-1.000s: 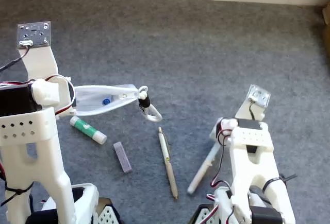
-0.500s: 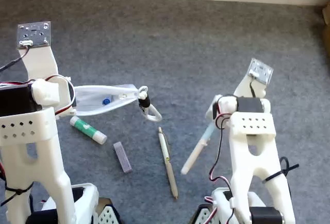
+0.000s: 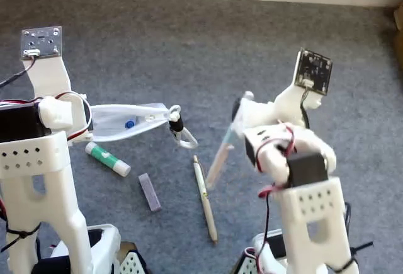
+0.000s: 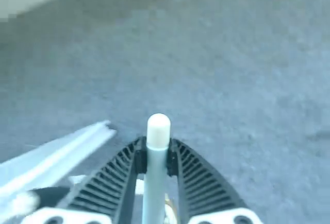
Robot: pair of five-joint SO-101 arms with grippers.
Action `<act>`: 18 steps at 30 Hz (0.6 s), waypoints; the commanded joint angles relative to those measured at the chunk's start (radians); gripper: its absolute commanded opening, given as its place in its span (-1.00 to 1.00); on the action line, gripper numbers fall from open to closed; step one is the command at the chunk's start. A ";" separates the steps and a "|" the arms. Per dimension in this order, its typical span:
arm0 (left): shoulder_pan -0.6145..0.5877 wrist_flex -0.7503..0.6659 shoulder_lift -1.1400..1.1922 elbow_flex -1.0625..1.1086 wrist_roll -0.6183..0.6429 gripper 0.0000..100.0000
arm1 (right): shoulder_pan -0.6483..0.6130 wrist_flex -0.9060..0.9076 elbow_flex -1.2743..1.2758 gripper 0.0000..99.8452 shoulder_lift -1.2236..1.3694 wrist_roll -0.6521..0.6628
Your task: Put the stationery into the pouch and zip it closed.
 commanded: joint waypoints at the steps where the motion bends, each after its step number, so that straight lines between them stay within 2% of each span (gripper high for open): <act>1: -0.004 -0.015 -0.002 0.002 -0.002 -0.99 | -0.073 -0.091 -0.062 -0.99 -0.101 0.066; 9: -0.002 -0.017 -0.002 0.002 -0.002 -0.99 | -0.209 -0.312 -0.065 -0.99 -0.189 0.173; 18: -0.002 -0.020 -0.002 0.002 -0.002 -0.99 | -0.367 -0.544 -0.062 -0.99 -0.205 0.181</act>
